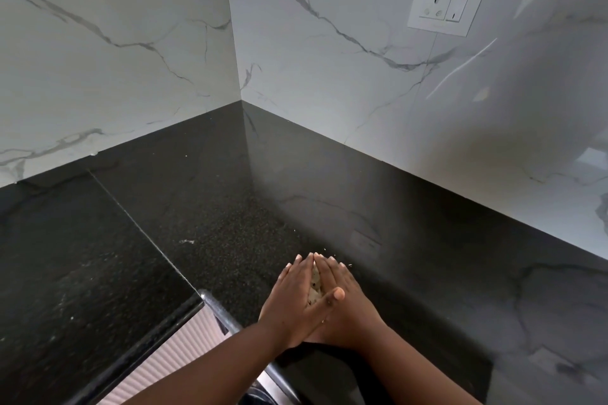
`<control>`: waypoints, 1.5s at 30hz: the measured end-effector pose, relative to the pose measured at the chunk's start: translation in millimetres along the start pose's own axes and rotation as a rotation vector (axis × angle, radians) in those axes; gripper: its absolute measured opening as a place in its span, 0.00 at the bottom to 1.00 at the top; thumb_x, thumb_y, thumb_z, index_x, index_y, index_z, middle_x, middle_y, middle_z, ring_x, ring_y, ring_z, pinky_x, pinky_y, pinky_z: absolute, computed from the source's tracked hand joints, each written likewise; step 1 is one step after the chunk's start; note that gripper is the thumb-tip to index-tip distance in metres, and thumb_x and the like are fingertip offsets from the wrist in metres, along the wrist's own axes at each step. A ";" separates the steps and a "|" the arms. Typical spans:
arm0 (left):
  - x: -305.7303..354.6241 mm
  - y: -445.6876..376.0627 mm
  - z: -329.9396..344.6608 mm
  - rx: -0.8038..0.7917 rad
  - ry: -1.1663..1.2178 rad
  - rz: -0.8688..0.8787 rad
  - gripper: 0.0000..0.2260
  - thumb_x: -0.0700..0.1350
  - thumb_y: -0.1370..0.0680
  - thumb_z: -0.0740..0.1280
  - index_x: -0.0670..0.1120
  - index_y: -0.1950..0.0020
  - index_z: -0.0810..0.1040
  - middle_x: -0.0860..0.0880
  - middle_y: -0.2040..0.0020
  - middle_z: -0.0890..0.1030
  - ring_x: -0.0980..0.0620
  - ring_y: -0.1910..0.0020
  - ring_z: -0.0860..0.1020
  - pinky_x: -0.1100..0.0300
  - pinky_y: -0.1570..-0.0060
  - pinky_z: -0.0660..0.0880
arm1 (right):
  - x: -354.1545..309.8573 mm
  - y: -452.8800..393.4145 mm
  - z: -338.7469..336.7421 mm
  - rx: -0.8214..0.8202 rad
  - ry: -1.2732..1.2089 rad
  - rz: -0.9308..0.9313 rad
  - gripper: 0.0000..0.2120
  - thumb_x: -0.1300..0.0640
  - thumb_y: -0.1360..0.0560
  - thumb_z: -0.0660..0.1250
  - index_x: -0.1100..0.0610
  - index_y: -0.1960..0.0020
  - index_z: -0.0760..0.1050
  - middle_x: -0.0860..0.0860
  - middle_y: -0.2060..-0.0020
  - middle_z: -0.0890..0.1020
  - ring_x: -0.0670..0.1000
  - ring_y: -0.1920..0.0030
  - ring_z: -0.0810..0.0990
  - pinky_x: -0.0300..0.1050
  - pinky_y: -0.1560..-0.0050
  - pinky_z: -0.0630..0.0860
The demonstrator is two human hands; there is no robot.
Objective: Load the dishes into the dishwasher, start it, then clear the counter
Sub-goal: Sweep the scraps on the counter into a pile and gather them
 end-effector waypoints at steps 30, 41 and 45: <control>-37.1 1.5 -26.1 0.053 1.054 -0.114 0.43 0.72 0.30 0.57 0.43 0.26 0.65 0.51 0.31 0.73 0.66 0.39 0.74 0.72 0.45 0.71 | -28.9 3.4 6.3 0.121 -0.087 0.279 0.52 0.33 0.35 0.70 0.49 0.21 0.49 0.45 0.23 0.55 0.46 0.23 0.50 0.42 0.24 0.50; -51.1 6.0 -48.7 0.040 1.249 -0.120 0.35 0.64 0.26 0.51 0.43 0.25 0.63 0.44 0.28 0.69 0.53 0.29 0.69 0.55 0.27 0.62 | -21.3 16.5 -9.2 0.365 -0.333 0.351 0.53 0.28 0.42 0.73 0.43 0.24 0.55 0.38 0.30 0.62 0.37 0.33 0.64 0.36 0.35 0.68; -51.7 9.8 -41.5 0.025 1.157 -0.089 0.23 0.53 0.18 0.53 0.51 0.23 0.58 0.51 0.29 0.72 0.58 0.30 0.68 0.60 0.29 0.63 | -1.6 34.6 -13.6 0.680 -0.596 0.453 0.36 0.32 0.36 0.67 0.45 0.32 0.68 0.42 0.37 0.74 0.38 0.38 0.73 0.39 0.38 0.72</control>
Point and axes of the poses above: each hand's wrist, its own y-axis away from the middle knuckle, its own z-axis out of the palm, x = y × z, the point moved 8 cm from there along -y, towards the middle knuckle
